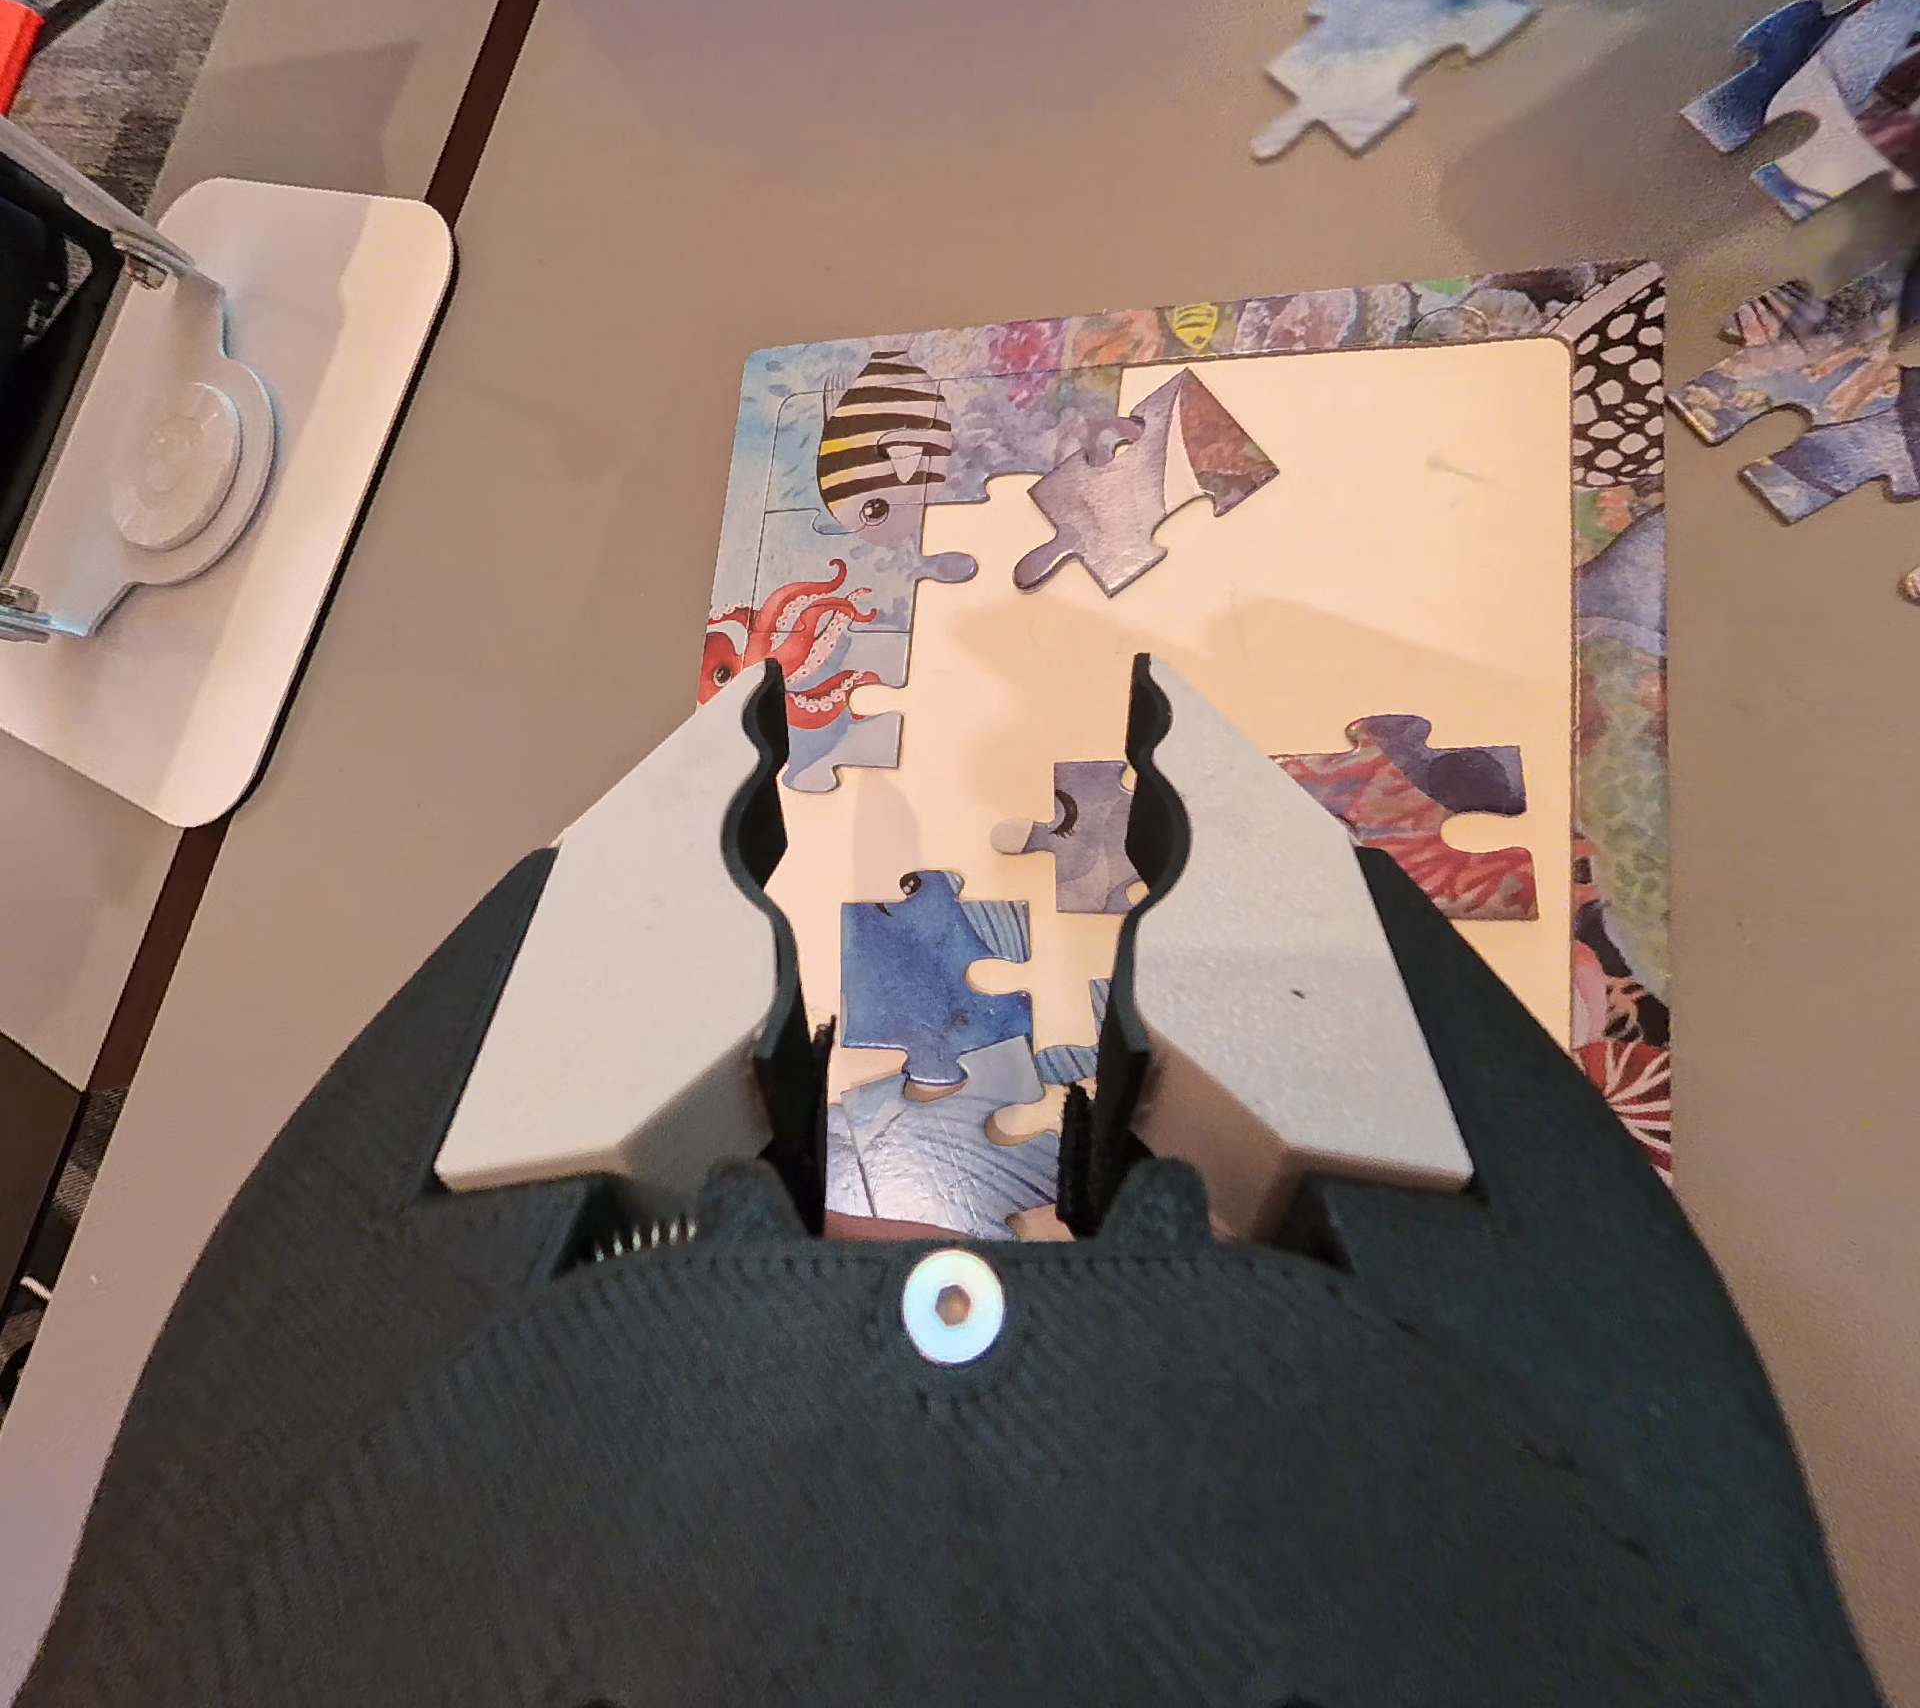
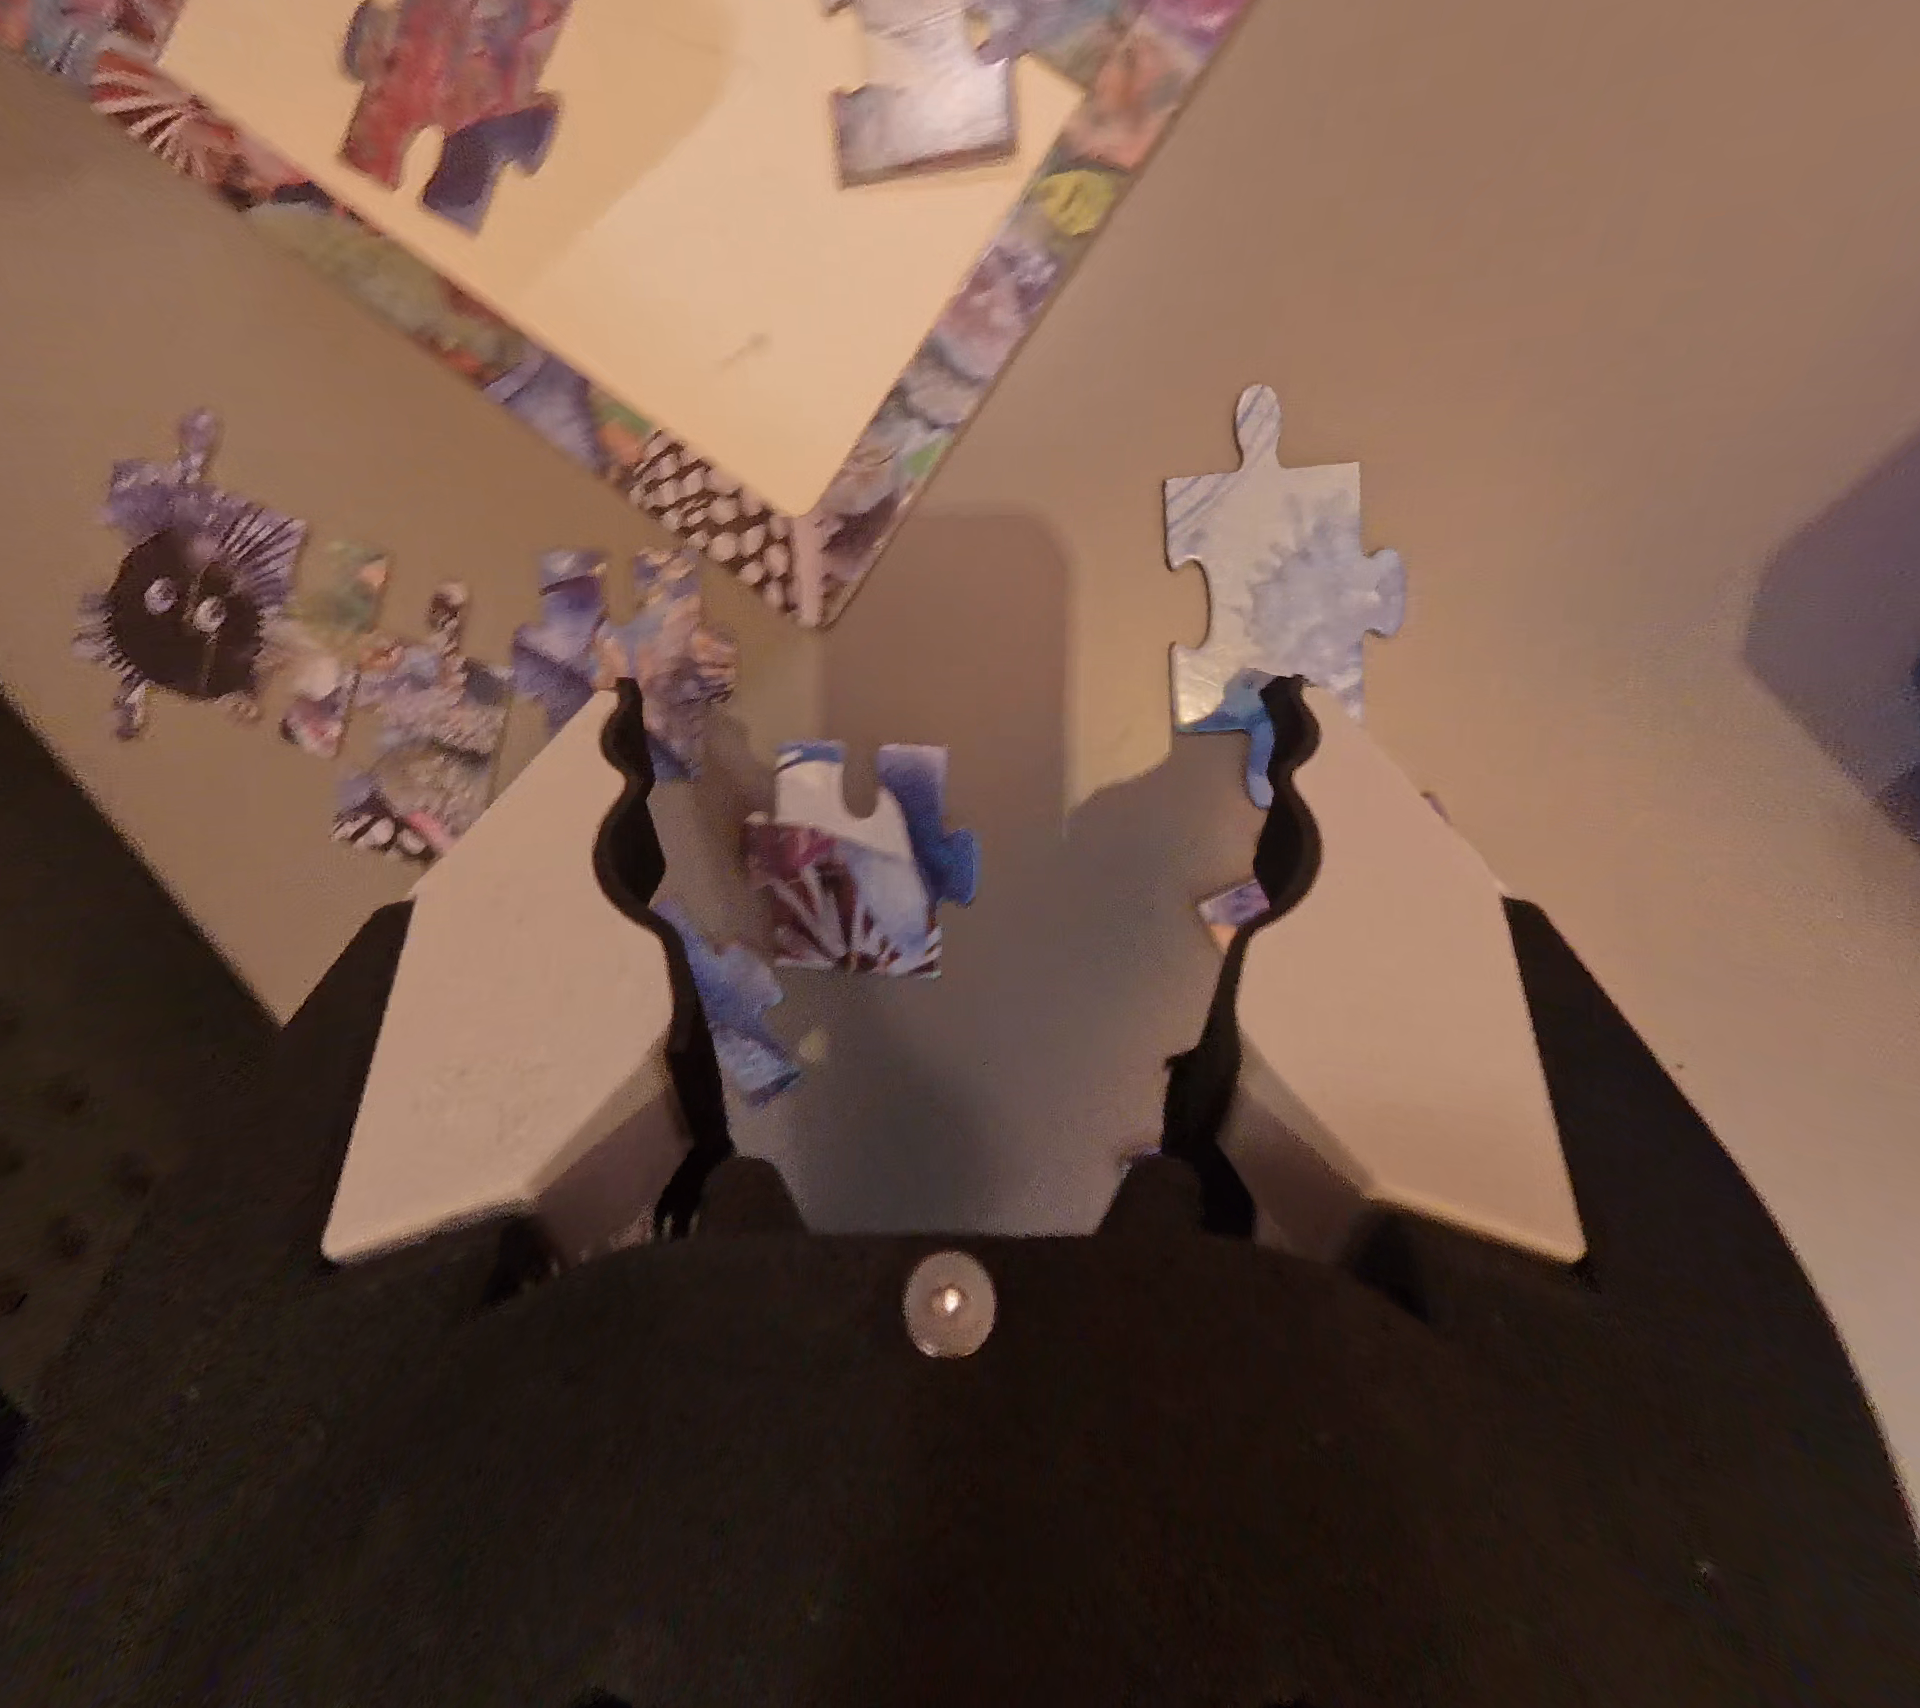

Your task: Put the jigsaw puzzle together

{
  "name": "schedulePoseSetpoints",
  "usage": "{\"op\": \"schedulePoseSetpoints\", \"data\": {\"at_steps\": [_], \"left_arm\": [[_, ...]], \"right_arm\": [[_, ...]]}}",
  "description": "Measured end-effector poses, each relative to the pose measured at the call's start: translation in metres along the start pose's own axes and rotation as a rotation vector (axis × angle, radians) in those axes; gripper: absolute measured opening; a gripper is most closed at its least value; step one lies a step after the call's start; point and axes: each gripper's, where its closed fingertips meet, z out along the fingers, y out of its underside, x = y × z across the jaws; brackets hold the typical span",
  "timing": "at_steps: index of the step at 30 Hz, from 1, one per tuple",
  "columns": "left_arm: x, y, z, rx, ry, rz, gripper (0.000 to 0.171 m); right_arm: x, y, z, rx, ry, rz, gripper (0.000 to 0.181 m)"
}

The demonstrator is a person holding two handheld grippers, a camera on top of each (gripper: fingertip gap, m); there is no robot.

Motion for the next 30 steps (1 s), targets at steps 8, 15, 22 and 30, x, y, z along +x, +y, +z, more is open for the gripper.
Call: {"op": "schedulePoseSetpoints", "data": {"at_steps": [8,15,22,30], "left_arm": [[-0.008,-0.001,-0.006,0.012,-0.025,-0.01,0.064],[-0.025,0.007,-0.014,0.023,-0.054,-0.054,0.063],[-0.037,0.014,-0.017,0.024,-0.071,-0.09,0.063],[-0.042,0.014,-0.02,0.043,-0.078,-0.117,0.061]], "right_arm": [[0.028,0.001,-0.018,0.058,0.148,0.034,0.076],[0.047,0.001,-0.005,0.034,0.157,0.03,0.036],[0.045,0.001,-0.006,0.041,0.157,0.013,0.025],[0.016,-0.04,-0.022,0.119,0.187,-0.171,0.024]]}}
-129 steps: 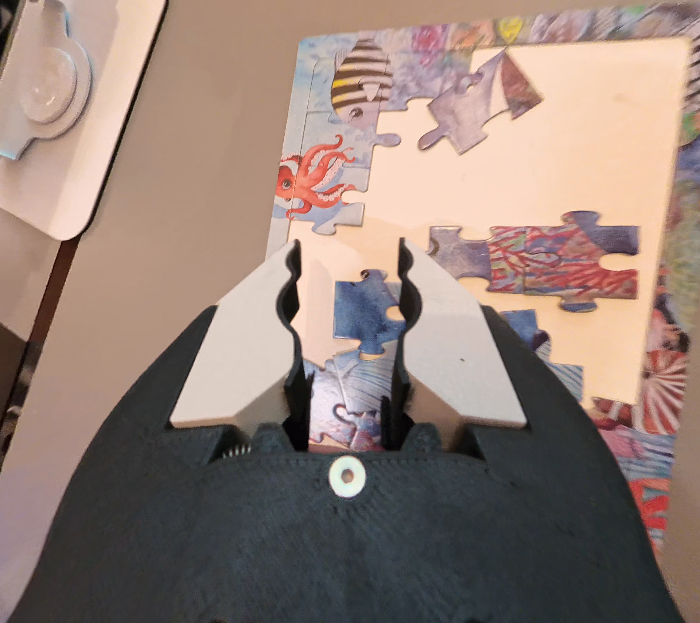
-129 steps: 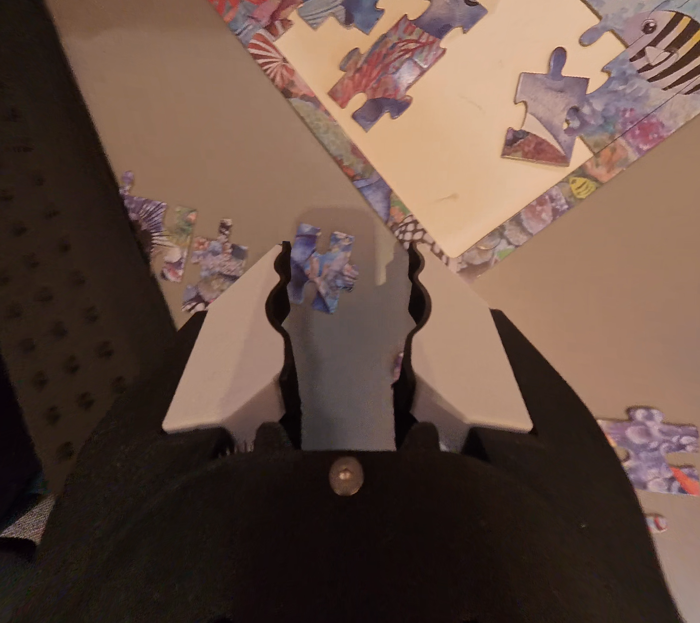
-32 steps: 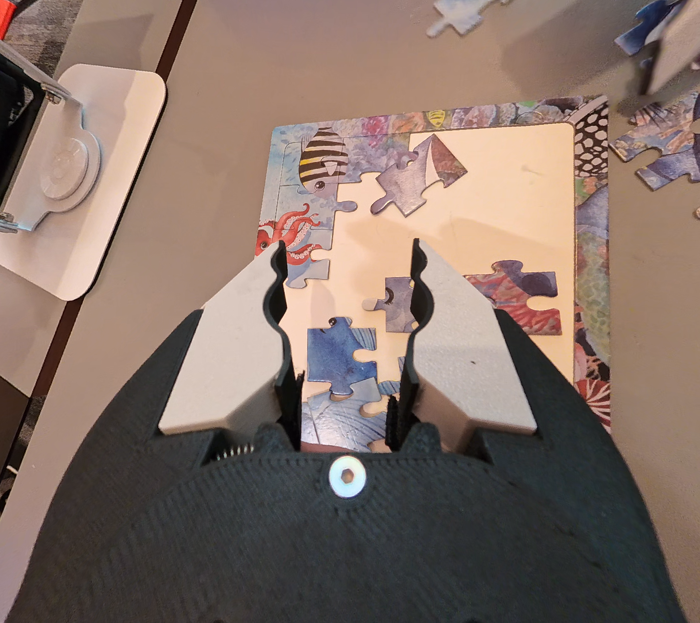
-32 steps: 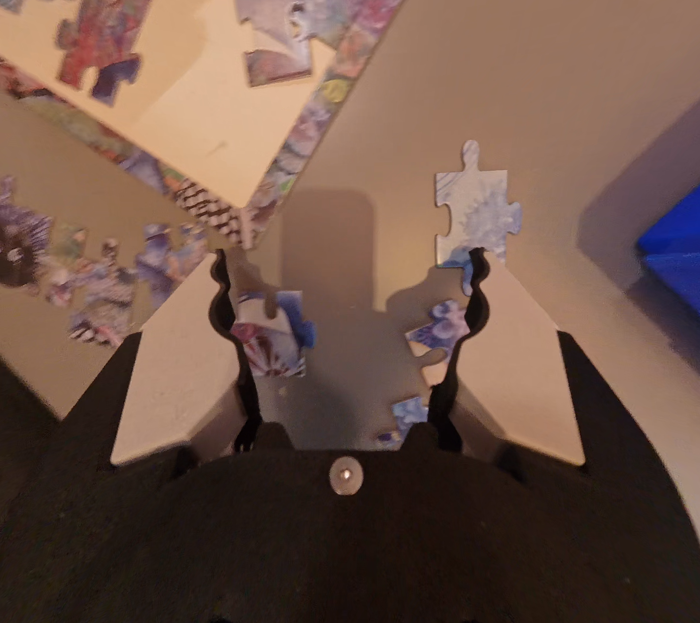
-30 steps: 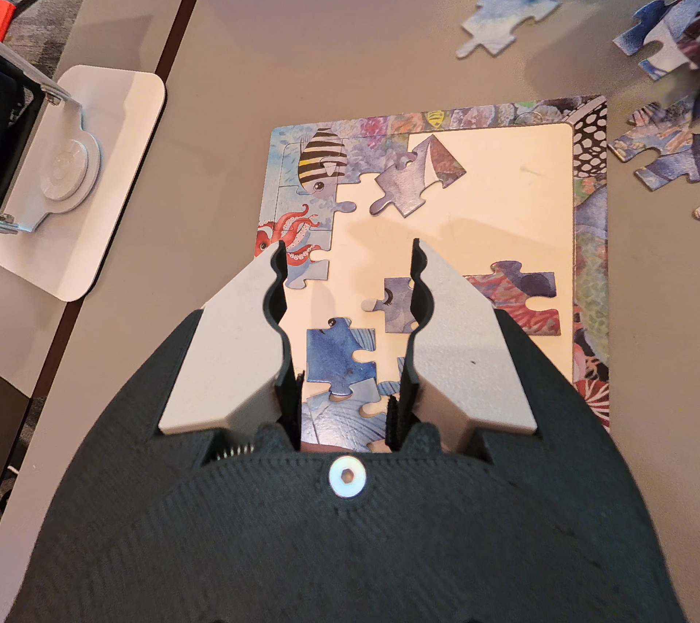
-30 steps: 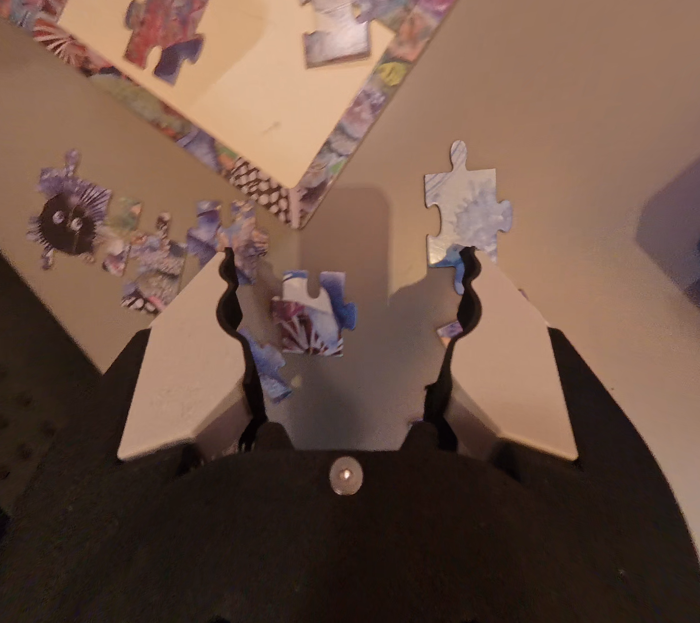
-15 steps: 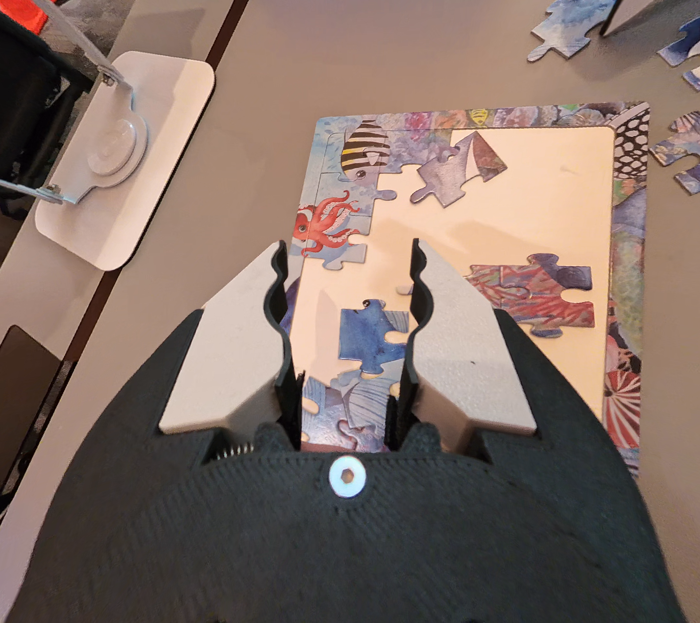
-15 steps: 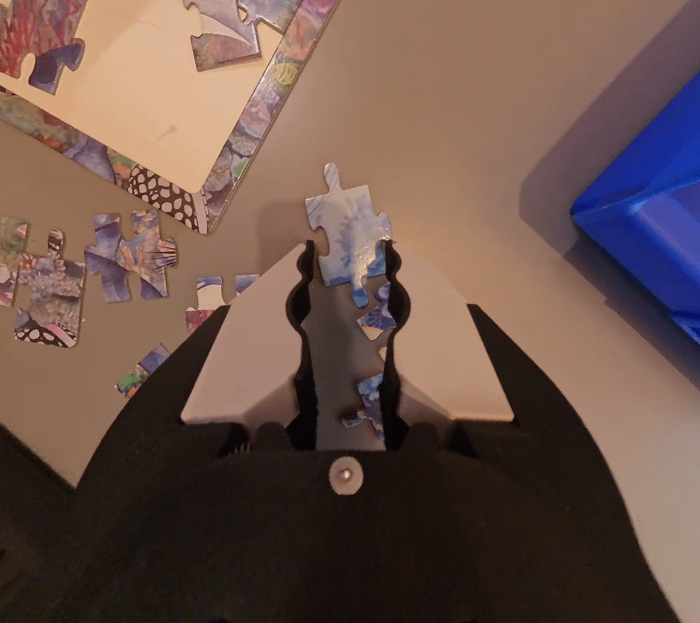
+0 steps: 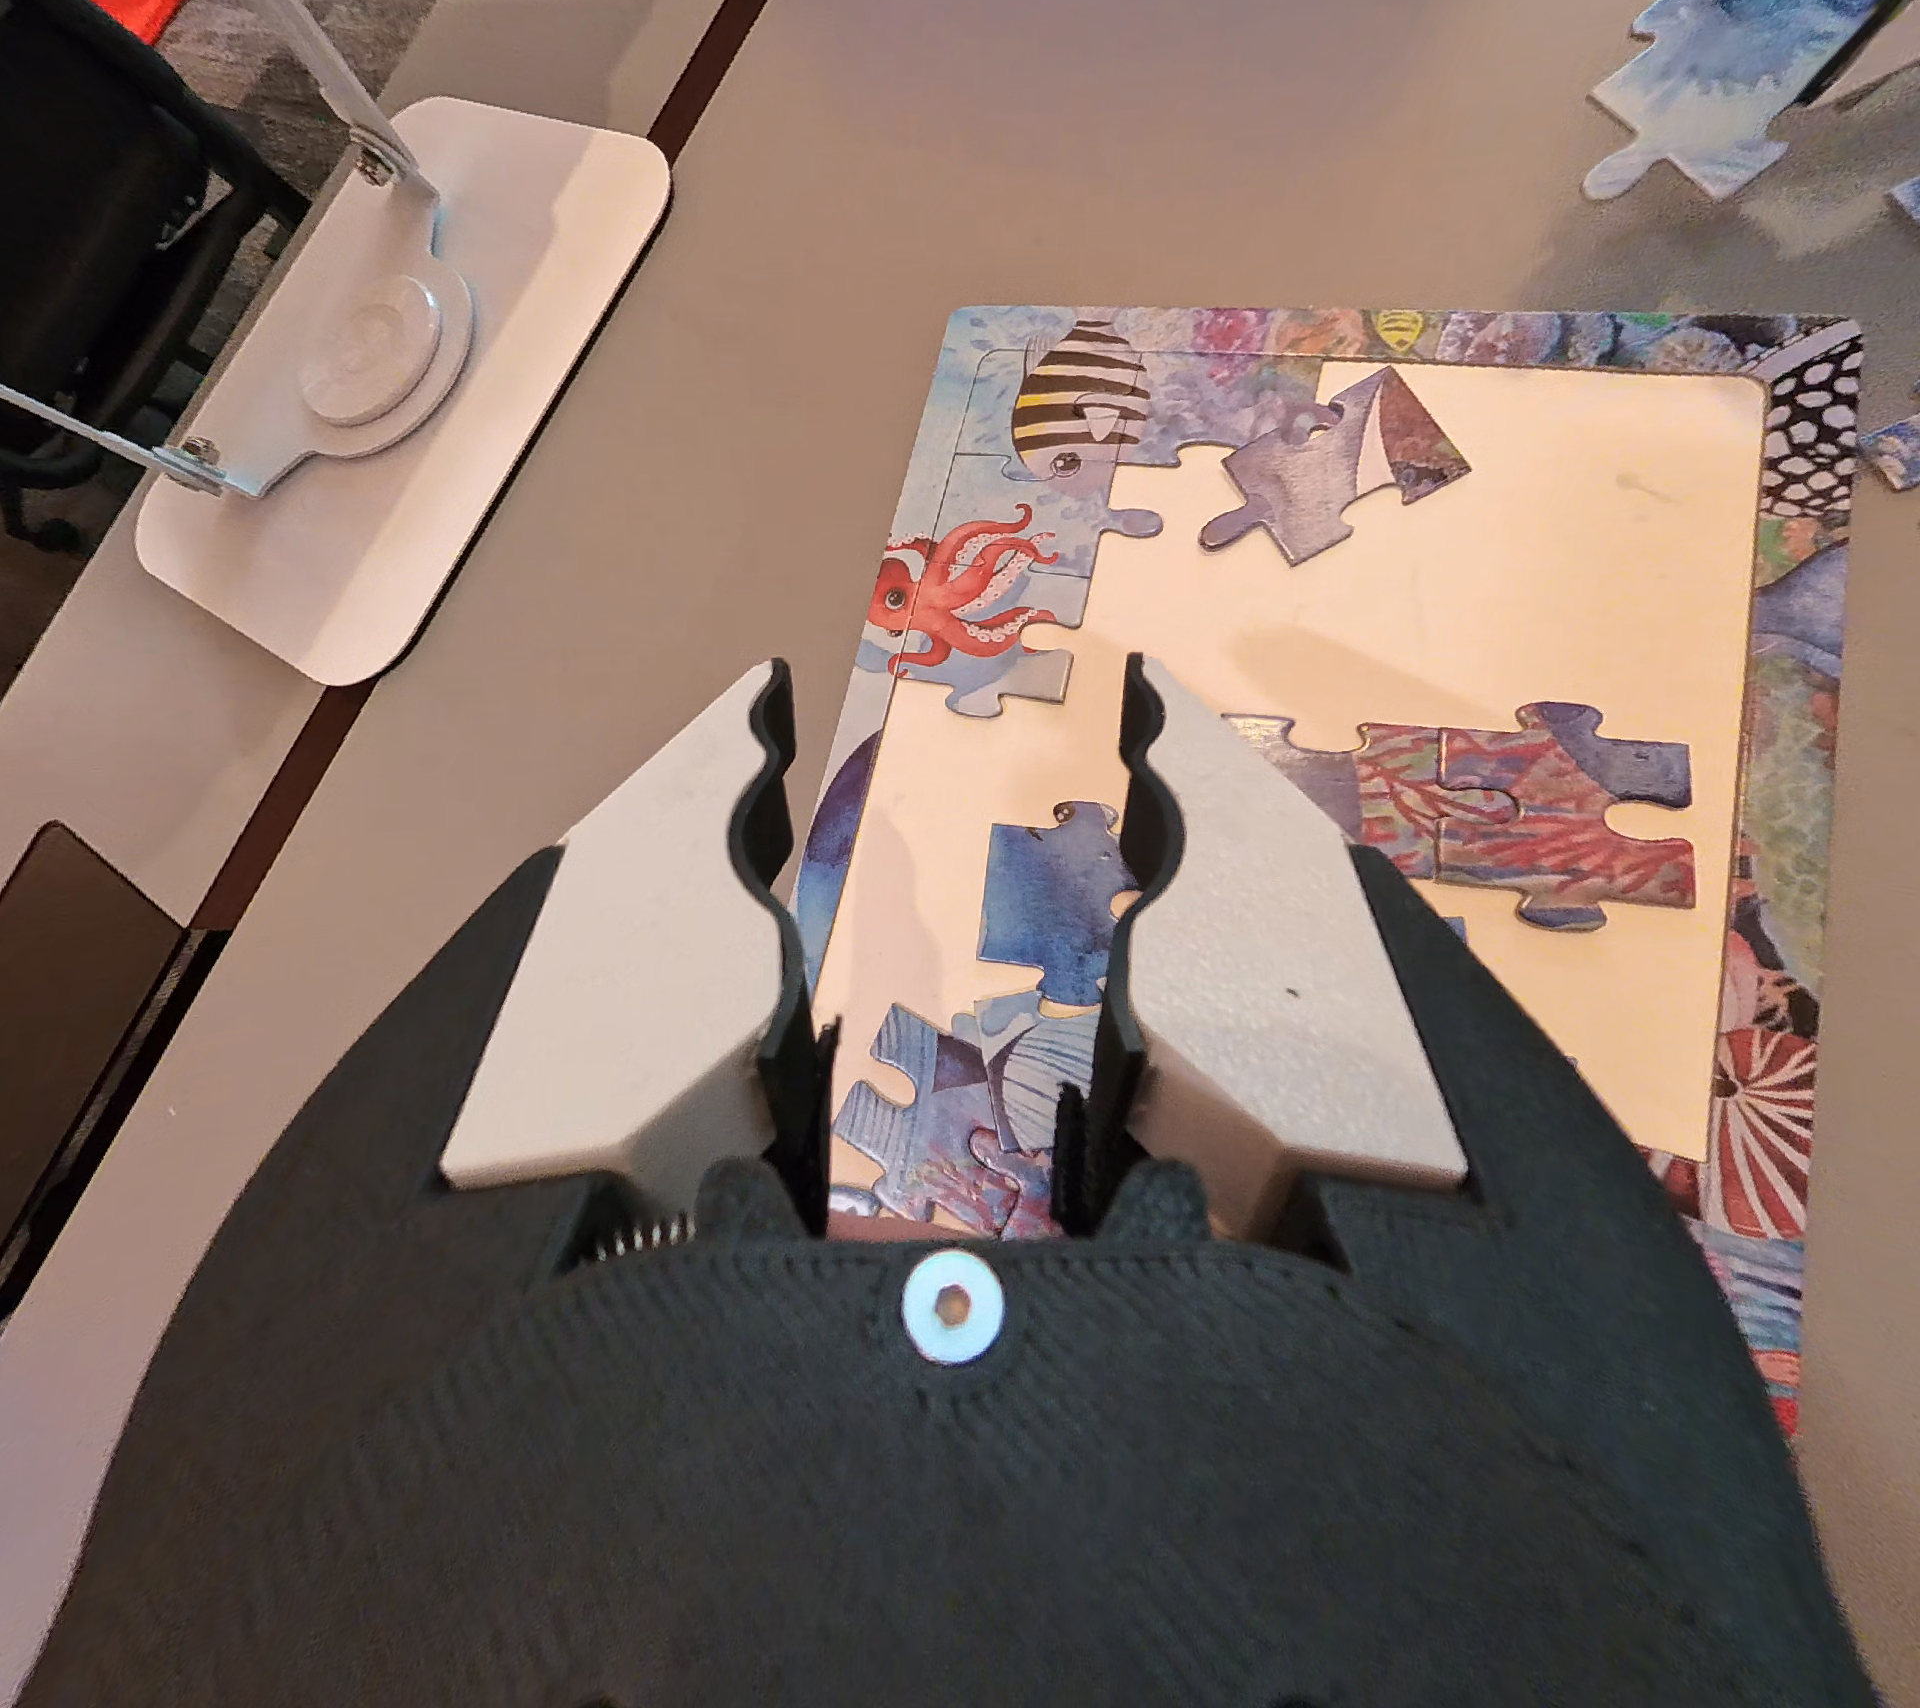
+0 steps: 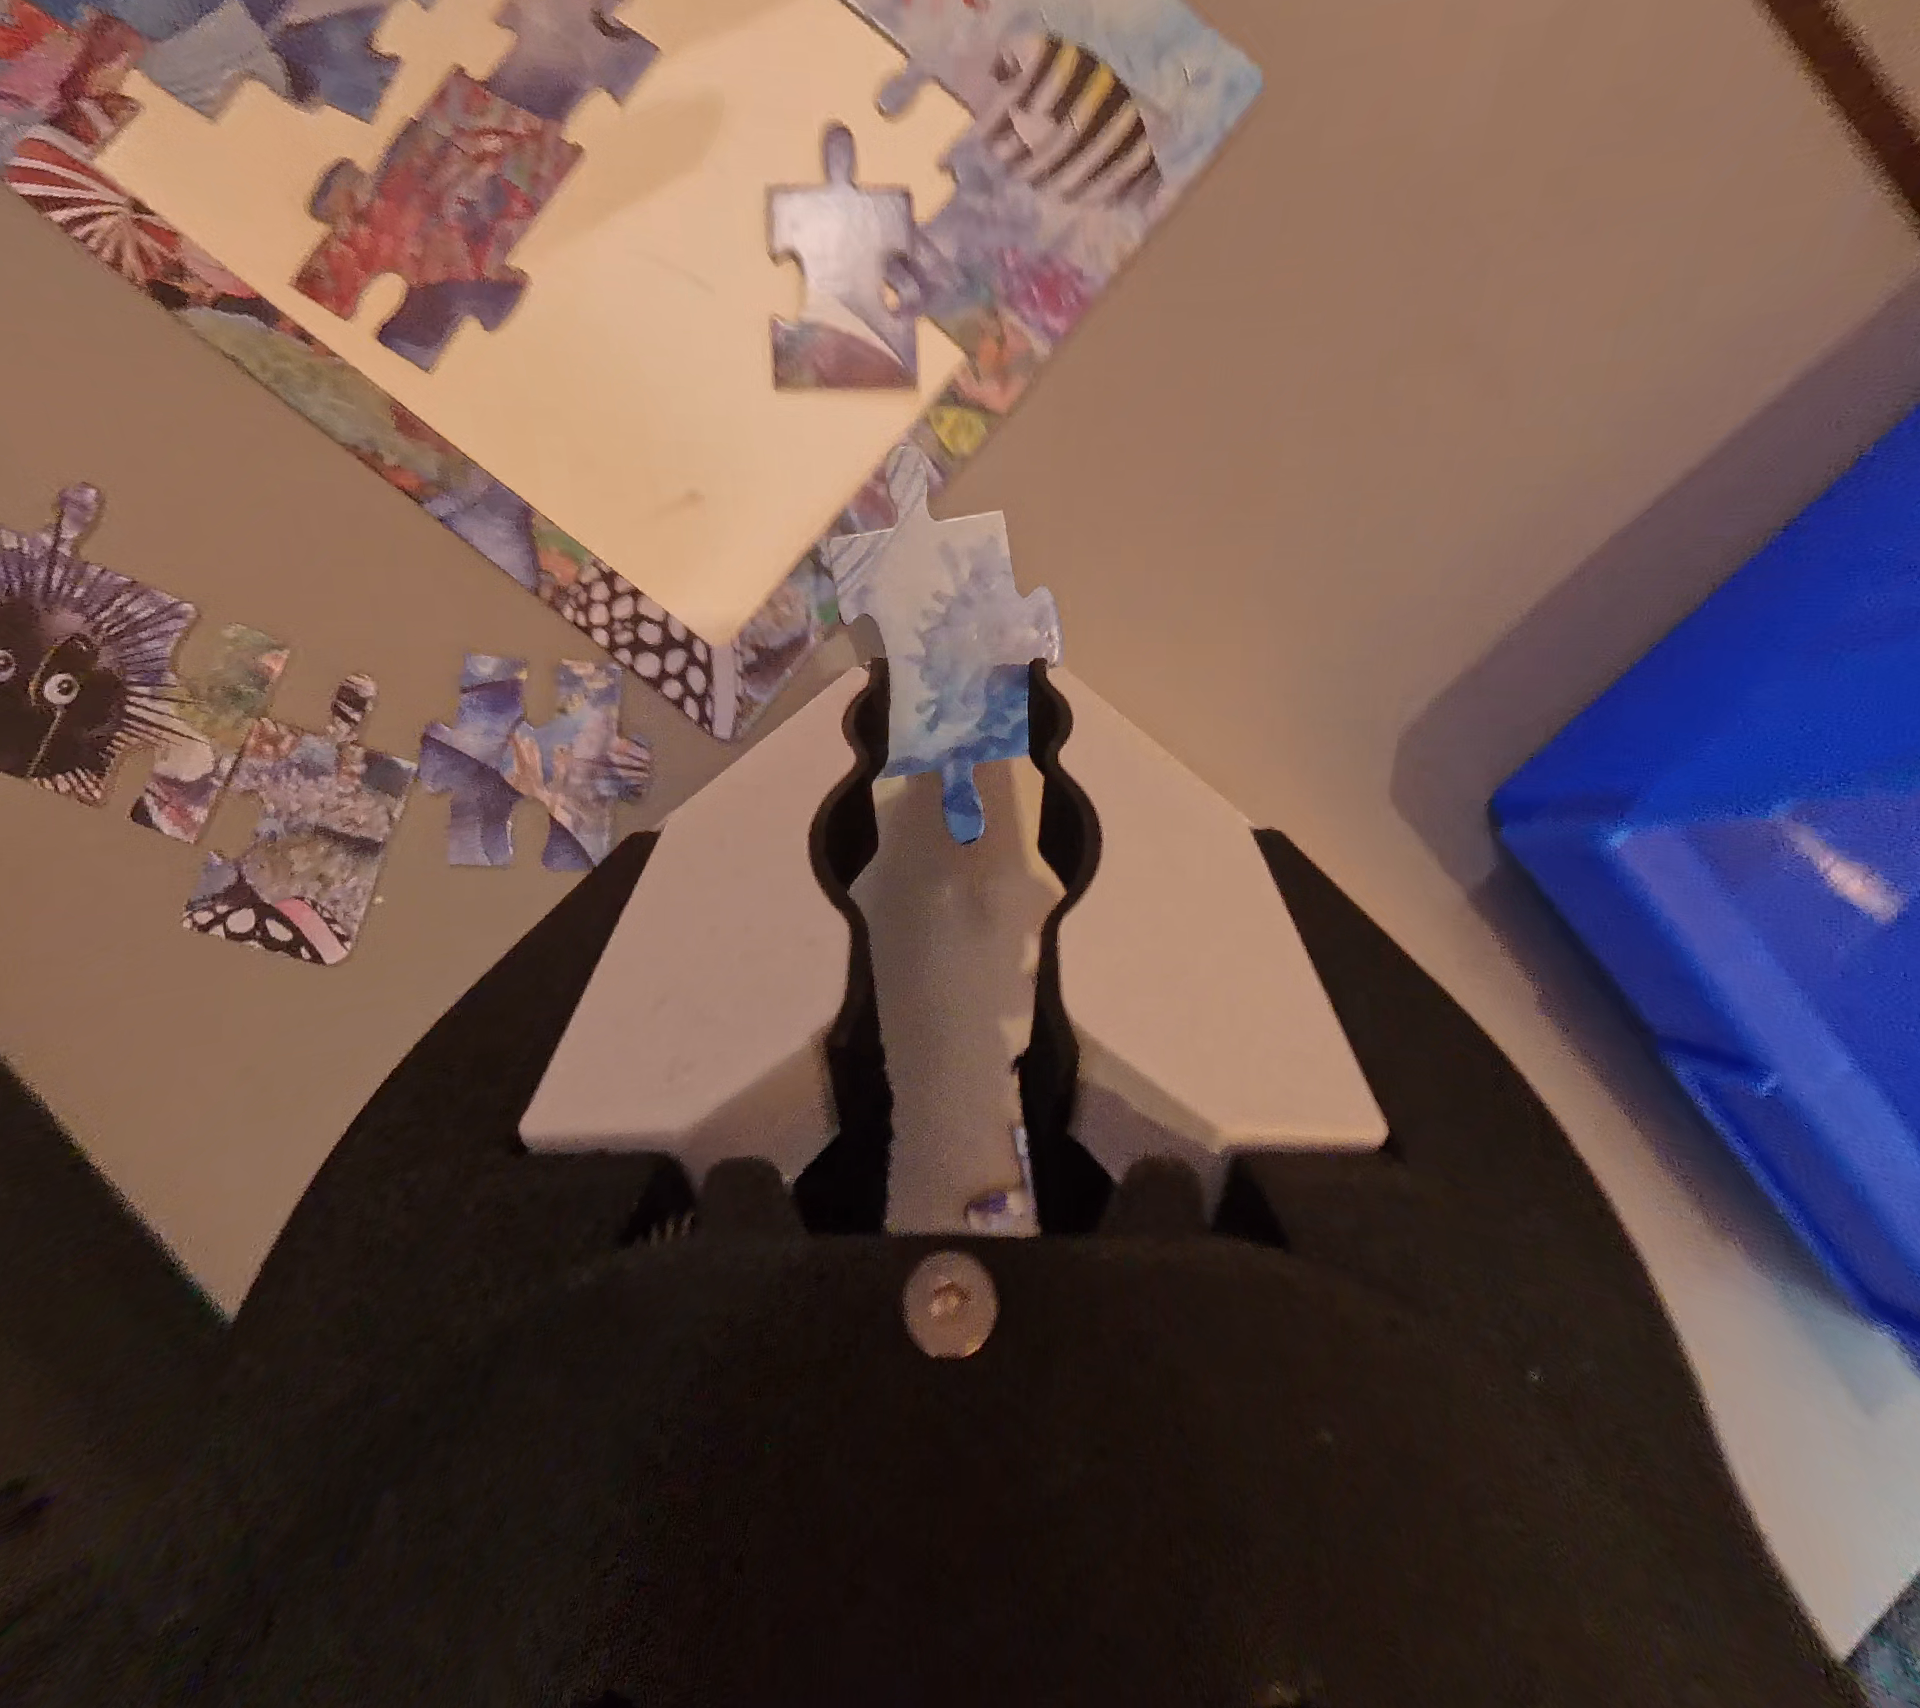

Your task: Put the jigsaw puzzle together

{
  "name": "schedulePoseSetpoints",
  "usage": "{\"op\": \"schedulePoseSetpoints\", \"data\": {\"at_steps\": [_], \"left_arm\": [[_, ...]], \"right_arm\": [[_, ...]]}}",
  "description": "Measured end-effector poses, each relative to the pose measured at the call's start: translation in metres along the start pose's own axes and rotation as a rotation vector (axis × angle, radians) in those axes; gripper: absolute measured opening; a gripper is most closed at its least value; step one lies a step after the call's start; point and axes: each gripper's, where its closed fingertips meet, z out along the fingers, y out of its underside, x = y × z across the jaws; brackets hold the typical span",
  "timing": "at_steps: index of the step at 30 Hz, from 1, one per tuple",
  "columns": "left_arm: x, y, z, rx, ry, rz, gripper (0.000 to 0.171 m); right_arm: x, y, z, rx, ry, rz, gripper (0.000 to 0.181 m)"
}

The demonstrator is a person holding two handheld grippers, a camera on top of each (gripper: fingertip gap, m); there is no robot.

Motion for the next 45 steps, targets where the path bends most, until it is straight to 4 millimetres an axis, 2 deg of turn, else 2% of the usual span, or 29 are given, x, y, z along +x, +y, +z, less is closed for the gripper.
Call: {"op": "schedulePoseSetpoints", "data": {"at_steps": [5,8,12,15,20,23,26,27,28,31,33,37,39,41,42,45], "left_arm": [[0.012,-0.011,-0.006,0.077,0.103,-0.062,0.06],[0.023,-0.026,-0.022,0.179,0.26,-0.169,0.06],[0.033,-0.035,-0.04,0.258,0.413,-0.237,0.052],[0.041,-0.039,-0.046,0.296,0.491,-0.261,0.045],[0.056,-0.045,-0.047,0.328,0.61,-0.31,0.029],[0.063,-0.047,-0.045,0.336,0.639,-0.311,0.008],[0.061,-0.049,-0.048,0.354,0.65,-0.321,0.0],[0.058,-0.047,-0.046,0.343,0.624,-0.314,0.0],[0.056,-0.045,-0.046,0.338,0.616,-0.31,0.0],[0.045,-0.049,-0.053,0.386,0.609,-0.346,0.0],[0.038,-0.052,-0.059,0.422,0.606,-0.366,0.0],[0.029,-0.052,-0.066,0.458,0.604,-0.389,0.0],[0.028,-0.052,-0.07,0.469,0.616,-0.394,0.0],[0.025,-0.05,-0.072,0.474,0.611,-0.399,0.0],[0.023,-0.049,-0.073,0.473,0.605,-0.401,0.0],[0.014,-0.046,-0.079,0.501,0.61,-0.437,0.0]], "right_arm": [[-0.021,-0.049,0.003,0.046,0.044,-0.222,0.024],[-0.03,-0.076,0.005,0.073,0.078,-0.3,0.025],[-0.042,-0.11,0.003,0.151,0.147,-0.462,0.025],[-0.051,-0.123,0.003,0.194,0.181,-0.538,0.025],[-0.057,-0.131,0.001,0.25,0.223,-0.578,0.024],[-0.059,-0.135,0.0,0.286,0.242,-0.589,0.024],[-0.056,-0.137,0.002,0.302,0.256,-0.569,0.024],[-0.056,-0.14,0.001,0.335,0.256,-0.555,0.018],[-0.056,-0.144,-0.002,0.372,0.245,-0.525,0.022],[-0.044,-0.149,-0.003,0.4,0.183,-0.346,0.039],[-0.034,-0.151,-0.002,0.414,0.144,-0.205,0.037],[-0.038,-0.164,0.001,0.464,-0.061,0.027,0.038],[-0.045,-0.17,0.006,0.456,-0.144,0.077,0.036],[-0.051,-0.179,0.011,0.464,-0.222,0.102,0.021],[-0.053,-0.184,0.012,0.478,-0.251,0.121,0.022],[-0.055,-0.195,0.01,0.534,-0.361,0.183,0.013]]}}
